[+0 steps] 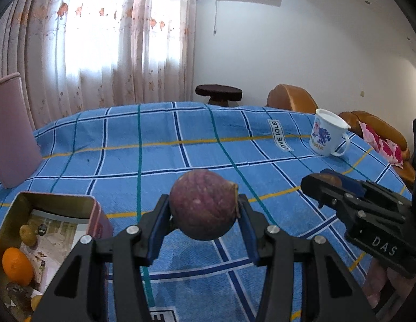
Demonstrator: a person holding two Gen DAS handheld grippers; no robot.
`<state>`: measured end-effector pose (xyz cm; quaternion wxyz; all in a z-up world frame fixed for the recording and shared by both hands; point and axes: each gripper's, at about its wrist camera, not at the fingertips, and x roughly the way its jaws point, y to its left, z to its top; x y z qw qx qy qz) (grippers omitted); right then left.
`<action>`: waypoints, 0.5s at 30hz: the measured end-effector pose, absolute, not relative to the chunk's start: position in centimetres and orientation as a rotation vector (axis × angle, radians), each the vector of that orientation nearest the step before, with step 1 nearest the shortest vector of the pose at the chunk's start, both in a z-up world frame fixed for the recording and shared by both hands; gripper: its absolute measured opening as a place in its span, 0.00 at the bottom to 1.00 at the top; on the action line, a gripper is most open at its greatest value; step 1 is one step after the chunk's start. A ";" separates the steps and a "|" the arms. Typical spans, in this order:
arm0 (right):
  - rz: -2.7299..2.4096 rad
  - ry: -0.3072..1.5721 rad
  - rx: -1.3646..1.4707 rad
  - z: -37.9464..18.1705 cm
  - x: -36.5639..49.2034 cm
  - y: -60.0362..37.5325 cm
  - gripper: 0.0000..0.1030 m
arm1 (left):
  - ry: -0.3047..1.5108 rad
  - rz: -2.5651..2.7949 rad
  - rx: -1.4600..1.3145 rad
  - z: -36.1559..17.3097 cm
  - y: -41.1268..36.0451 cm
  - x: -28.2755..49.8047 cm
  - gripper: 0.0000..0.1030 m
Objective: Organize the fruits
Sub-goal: 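Lift the purple fruit and brown fruit and carry them toward the tin box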
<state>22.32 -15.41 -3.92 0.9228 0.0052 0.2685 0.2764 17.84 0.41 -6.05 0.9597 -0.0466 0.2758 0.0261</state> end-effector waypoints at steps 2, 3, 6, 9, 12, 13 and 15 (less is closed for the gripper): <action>0.569 0.538 0.012 -3.8 22.2 -15.5 0.43 | 0.547 0.057 -0.092 -6.0 0.4 17.6 0.49; 0.569 0.532 0.013 -3.8 22.1 -15.6 0.43 | 0.539 0.060 -0.091 -5.9 0.3 17.4 0.49; 0.572 0.510 0.009 -3.6 21.8 -15.6 0.43 | 0.516 0.068 -0.085 -5.7 0.2 16.9 0.49; 0.573 0.494 0.004 -3.5 21.5 -15.5 0.43 | 0.490 0.076 -0.075 -5.5 0.1 16.4 0.49; 0.575 0.481 -0.001 -3.4 21.3 -15.5 0.43 | 0.467 0.083 -0.062 -5.2 -0.1 16.0 0.50; 0.575 0.478 -0.002 -3.3 21.3 -15.5 0.43 | 0.462 0.084 -0.058 -5.2 -0.2 15.9 0.50; 0.575 0.470 -0.004 -3.3 21.1 -15.6 0.43 | 0.449 0.090 -0.049 -5.0 -0.3 15.7 0.49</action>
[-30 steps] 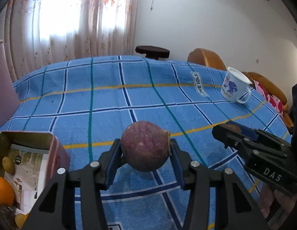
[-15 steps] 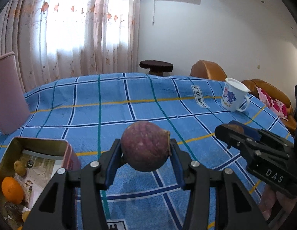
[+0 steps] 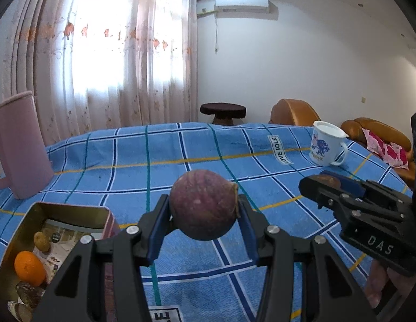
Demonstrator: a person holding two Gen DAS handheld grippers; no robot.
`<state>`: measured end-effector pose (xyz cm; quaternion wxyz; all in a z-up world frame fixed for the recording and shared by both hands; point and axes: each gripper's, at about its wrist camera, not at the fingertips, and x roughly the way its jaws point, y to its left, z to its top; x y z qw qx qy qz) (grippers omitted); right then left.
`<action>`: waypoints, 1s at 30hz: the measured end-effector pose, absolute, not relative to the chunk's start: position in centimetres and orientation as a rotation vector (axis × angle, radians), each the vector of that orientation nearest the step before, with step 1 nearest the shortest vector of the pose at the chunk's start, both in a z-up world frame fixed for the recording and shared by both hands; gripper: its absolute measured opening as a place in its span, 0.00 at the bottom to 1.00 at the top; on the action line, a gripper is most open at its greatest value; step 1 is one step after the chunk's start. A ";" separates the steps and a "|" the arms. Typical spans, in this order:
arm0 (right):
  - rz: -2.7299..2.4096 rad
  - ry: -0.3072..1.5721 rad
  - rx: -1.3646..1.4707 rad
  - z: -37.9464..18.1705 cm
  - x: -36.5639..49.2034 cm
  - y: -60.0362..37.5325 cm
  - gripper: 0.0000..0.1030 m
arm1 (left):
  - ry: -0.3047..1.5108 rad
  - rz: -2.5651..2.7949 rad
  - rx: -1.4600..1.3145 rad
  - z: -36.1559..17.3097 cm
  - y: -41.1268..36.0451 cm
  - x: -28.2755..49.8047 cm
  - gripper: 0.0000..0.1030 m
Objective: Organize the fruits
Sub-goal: 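Lift the purple fruit and brown fruit and carry them toward the tin box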
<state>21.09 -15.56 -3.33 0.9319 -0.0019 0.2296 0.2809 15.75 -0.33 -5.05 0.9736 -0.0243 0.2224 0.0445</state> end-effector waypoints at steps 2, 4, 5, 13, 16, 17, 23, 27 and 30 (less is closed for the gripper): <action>0.574 0.458 -0.007 -3.2 20.9 -15.6 0.43 | 0.437 0.093 -0.042 -5.0 -0.4 15.5 0.50; 0.573 0.444 -0.013 -3.1 20.6 -15.6 0.43 | 0.428 0.097 -0.037 -4.9 -0.5 15.4 0.50; 0.573 0.439 -0.016 -3.1 20.4 -15.5 0.43 | 0.421 0.100 -0.037 -4.8 -0.5 15.3 0.50; 0.569 0.381 -0.039 -2.7 19.2 -15.4 0.43 | 0.389 0.110 -0.031 -4.7 -0.6 14.6 0.50; 0.569 0.367 -0.043 -2.6 19.0 -15.5 0.43 | 0.375 0.115 -0.028 -4.6 -0.7 14.3 0.50; 0.569 0.364 -0.044 -2.6 18.9 -15.5 0.43 | 0.371 0.116 -0.027 -4.6 -0.7 14.2 0.50; 0.567 0.339 -0.051 -2.5 18.5 -15.5 0.43 | 0.347 0.125 -0.026 -4.5 -0.8 13.6 0.50; 0.562 0.321 -0.055 -2.4 18.1 -15.5 0.43 | 0.331 0.131 -0.024 -4.5 -0.7 13.3 0.50; 0.562 0.311 -0.056 -2.4 18.0 -15.6 0.43 | 0.321 0.135 -0.023 -4.4 -0.6 13.0 0.50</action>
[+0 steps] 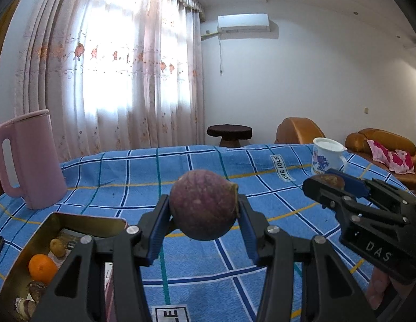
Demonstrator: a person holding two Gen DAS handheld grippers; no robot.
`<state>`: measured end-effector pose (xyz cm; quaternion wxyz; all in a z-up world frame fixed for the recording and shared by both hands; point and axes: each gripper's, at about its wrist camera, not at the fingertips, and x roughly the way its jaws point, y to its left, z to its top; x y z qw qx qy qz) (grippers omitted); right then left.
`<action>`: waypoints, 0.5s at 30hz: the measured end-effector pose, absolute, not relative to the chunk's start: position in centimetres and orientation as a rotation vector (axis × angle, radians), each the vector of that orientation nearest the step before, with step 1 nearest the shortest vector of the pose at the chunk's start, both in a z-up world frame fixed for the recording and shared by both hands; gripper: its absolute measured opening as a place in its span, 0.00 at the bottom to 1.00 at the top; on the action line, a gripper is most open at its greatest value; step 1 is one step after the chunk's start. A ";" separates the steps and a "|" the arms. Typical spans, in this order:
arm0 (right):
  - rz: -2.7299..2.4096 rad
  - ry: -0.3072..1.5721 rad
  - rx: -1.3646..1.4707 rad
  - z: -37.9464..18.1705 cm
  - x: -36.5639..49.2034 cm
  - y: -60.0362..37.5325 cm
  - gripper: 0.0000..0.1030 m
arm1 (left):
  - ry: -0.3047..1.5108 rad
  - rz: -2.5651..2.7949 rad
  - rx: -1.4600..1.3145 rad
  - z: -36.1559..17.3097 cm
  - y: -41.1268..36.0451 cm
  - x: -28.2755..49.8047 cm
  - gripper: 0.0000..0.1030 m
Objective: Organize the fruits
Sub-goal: 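Lift the purple fruit and brown fruit and carry them toward the tin box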
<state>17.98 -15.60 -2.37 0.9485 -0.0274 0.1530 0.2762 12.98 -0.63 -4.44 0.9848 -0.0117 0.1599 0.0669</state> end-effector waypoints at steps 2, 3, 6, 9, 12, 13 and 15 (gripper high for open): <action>0.562 0.303 -0.056 -2.4 17.8 -15.6 0.43 | 0.311 0.141 -0.021 -4.4 -0.7 12.6 0.50; 0.562 0.301 -0.055 -2.4 17.8 -15.6 0.43 | 0.310 0.140 -0.019 -4.5 -0.7 12.5 0.50; 0.564 0.295 -0.055 -2.3 17.5 -15.6 0.43 | 0.304 0.143 -0.018 -4.4 -0.8 12.3 0.50; 0.572 0.296 -0.054 -2.3 17.2 -15.7 0.43 | 0.308 0.137 -0.020 -4.4 -0.7 12.1 0.50; 0.574 0.297 -0.060 -2.2 17.0 -15.7 0.43 | 0.314 0.129 -0.024 -4.3 -0.6 11.9 0.50; 0.575 0.298 -0.062 -2.2 16.9 -15.6 0.43 | 0.315 0.128 -0.026 -4.3 -0.6 11.8 0.50; 0.578 0.302 -0.060 -2.2 16.9 -15.6 0.43 | 0.323 0.121 -0.031 -4.4 -0.3 11.6 0.50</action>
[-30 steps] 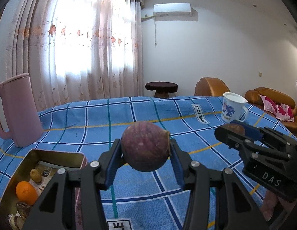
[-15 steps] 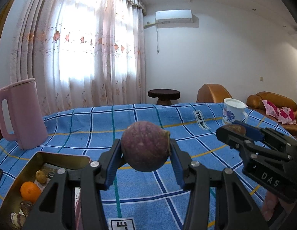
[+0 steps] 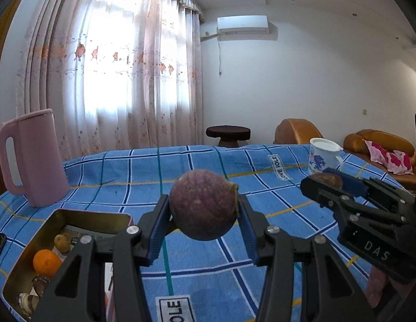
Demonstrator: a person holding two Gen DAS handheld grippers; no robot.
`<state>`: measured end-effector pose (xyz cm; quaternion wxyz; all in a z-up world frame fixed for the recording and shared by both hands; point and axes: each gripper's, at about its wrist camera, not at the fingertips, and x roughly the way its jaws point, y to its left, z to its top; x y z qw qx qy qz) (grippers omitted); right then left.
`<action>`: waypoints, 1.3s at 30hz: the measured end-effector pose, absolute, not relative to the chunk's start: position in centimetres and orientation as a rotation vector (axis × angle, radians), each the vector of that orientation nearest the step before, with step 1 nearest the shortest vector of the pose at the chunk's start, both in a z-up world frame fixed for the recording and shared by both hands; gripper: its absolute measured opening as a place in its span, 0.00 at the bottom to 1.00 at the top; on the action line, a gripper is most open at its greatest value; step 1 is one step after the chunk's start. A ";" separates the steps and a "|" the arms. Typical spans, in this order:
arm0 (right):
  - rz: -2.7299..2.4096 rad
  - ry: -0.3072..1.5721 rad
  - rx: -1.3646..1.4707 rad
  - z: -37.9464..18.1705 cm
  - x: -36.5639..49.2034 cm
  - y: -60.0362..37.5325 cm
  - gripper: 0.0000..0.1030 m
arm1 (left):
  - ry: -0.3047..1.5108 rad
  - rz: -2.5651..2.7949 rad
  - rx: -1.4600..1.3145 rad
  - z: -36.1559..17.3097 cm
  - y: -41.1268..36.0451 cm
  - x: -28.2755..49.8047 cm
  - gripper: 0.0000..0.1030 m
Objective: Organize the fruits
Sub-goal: 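Lift the purple fruit and brown fruit and carry them toward the tin box, then lower both fruits into the tin box and open both grippers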
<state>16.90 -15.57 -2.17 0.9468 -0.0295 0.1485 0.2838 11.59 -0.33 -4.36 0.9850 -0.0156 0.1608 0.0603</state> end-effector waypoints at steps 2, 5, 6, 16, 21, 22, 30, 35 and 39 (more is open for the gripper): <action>0.586 0.310 -0.053 -2.2 16.8 -15.5 0.43 | 0.330 0.117 -0.037 -4.4 0.0 11.2 0.50; 0.602 0.320 -0.049 -2.2 16.7 -15.1 0.43 | 0.335 0.115 -0.048 -4.5 0.6 10.5 0.50; 0.608 0.325 -0.048 -2.2 16.6 -14.9 0.43 | 0.340 0.114 -0.052 -4.5 0.8 10.3 0.50; 0.705 0.352 -0.065 -2.2 15.5 -10.8 0.43 | 0.370 0.125 -0.088 -4.7 3.3 8.2 0.49; 0.766 0.357 -0.067 -1.4 14.9 -8.7 0.43 | 0.381 0.148 -0.121 -4.5 5.5 6.7 0.49; 0.779 0.356 -0.070 -1.2 14.8 -8.1 0.43 | 0.380 0.153 -0.120 -4.3 5.9 6.3 0.49; 0.897 0.365 -0.084 0.0 13.5 -4.0 0.43 | 0.401 0.233 -0.145 -4.2 9.8 4.0 0.50; 0.967 0.389 -0.096 -0.2 12.5 -1.3 0.43 | 0.420 0.279 -0.162 -4.4 11.9 3.0 0.50; 1.002 0.402 -0.129 -0.6 11.7 0.7 0.43 | 0.449 0.308 -0.195 -4.9 13.7 2.6 0.50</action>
